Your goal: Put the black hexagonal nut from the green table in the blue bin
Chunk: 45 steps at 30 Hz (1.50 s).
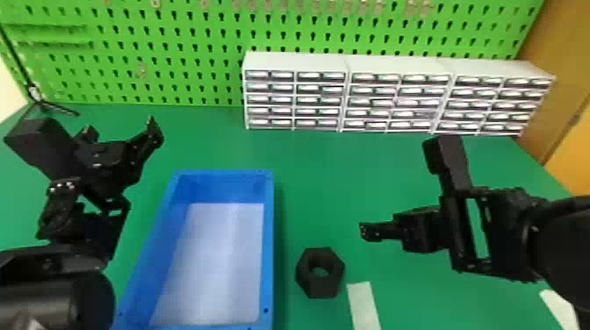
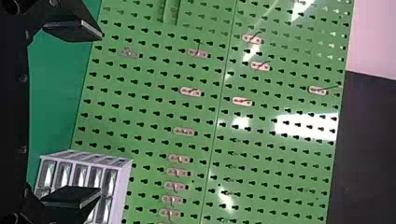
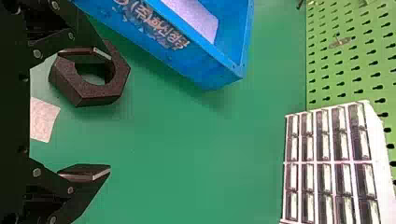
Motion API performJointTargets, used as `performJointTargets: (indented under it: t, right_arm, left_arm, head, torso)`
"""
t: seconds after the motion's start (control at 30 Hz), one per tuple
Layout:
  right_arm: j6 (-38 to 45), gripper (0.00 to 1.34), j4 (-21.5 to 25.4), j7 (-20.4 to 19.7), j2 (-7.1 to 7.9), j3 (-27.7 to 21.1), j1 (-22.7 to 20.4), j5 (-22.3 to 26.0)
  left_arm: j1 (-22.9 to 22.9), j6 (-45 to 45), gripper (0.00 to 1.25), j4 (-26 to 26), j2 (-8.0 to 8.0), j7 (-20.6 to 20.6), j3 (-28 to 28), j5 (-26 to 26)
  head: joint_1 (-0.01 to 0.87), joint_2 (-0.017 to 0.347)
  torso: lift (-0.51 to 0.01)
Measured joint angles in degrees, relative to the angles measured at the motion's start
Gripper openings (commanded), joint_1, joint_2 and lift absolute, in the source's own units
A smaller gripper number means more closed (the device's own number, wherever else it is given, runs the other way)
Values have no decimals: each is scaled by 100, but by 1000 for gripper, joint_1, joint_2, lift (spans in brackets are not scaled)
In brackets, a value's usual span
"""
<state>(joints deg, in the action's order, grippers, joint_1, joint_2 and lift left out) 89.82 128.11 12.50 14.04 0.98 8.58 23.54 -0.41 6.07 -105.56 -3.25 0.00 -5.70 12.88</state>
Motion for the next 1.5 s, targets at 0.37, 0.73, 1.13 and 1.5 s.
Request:
performJointTargets:
  t: [0.37,0.73,1.13,1.5]
  right_arm:
    - [0,905,-295,-2,11,151,201,14]
    - [0,905,-601,-2,16,349,418,-92]
    - [0,905,-1023,-2,-18,592,502,-190]
    - [0,904,-1456,0,-1,913,711,-192]
  left_arm:
    - [-24,28,1131,0,0,0,28,-5]
    - [-53,70,1131,1,0,0,56,-23]
    - [-68,109,1131,1,0,0,79,-50]
    - [-82,114,1131,1,0,0,87,-61]
  head:
    - [692,8]
    - [692,8]
    - [692,8]
    - [692,8]
  torso:
    - [-97]
    - [-97]
    - [-97]
    - [-97]
